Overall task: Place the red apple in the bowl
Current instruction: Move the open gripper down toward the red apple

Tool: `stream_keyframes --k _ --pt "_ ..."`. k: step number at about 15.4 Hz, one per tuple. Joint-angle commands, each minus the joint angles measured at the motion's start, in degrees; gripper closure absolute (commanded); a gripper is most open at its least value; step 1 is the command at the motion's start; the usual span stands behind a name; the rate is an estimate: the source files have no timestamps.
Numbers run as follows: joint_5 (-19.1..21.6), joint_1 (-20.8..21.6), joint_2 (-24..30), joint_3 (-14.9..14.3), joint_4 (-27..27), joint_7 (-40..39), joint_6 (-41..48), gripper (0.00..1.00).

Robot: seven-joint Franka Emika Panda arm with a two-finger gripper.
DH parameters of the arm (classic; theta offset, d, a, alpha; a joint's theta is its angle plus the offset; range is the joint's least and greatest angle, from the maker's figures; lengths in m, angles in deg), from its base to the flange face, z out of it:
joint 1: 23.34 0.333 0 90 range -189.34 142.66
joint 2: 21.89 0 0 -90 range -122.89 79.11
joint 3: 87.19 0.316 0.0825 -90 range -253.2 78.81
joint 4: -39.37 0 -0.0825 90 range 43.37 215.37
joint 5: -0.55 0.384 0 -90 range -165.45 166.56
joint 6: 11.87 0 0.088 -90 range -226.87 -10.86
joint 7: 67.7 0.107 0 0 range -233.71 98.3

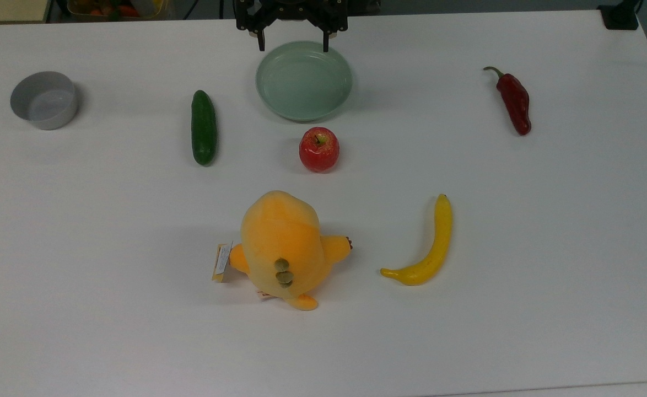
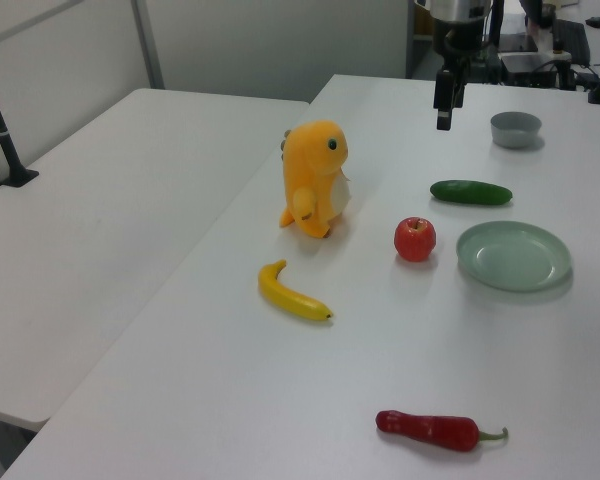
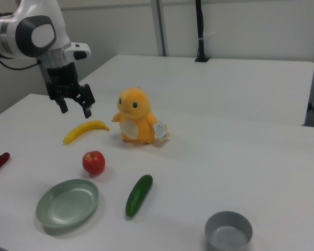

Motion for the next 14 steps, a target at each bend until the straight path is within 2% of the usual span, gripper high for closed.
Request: stream_keyframes --k 1,14 --pt "-0.8 -0.3 -0.9 0.4 -0.2 -0.3 -1.0 0.00" --pt "-0.7 -0.5 -2.4 0.4 0.6 0.2 -4.7 0.00"
